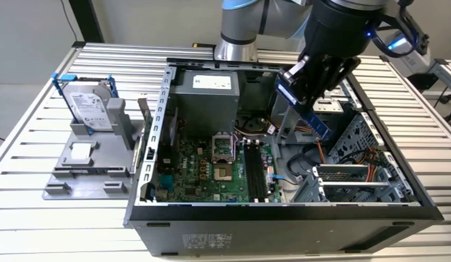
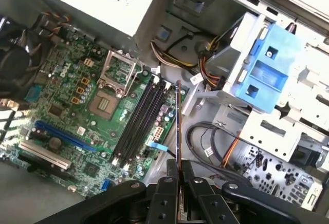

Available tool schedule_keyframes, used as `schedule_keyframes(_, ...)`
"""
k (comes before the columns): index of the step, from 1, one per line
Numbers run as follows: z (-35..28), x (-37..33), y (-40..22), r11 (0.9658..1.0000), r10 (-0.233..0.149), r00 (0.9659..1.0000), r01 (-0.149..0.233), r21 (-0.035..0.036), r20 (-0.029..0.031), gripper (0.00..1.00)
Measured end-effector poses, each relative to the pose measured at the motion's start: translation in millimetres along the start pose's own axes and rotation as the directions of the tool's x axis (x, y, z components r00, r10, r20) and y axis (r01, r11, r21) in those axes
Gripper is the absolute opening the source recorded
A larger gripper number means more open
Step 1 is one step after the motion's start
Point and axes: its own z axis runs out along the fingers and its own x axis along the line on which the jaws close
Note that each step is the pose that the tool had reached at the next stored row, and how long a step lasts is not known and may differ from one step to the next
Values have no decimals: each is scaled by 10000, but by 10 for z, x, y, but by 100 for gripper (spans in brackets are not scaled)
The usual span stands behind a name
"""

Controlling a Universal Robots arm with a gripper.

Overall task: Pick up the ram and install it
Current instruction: 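Insert the ram into the slot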

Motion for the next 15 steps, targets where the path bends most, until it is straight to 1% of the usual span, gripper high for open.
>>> schedule_keyframes(3, 0, 0, 0, 9990, 439, 9990, -439, 20, 16, 0)
schedule_keyframes(5, 0, 0, 0, 9974, 725, 9974, -725, 33, 27, 0)
schedule_keyframes(7, 0, 0, 0, 9949, 1004, 9949, -1004, 45, 38, 0)
schedule_keyframes(10, 0, 0, 0, 9900, 1406, 9901, -1406, 61, 54, 0)
schedule_keyframes(15, 0, 1, 0, 9789, 2042, 9789, -2042, 88, 81, 0)
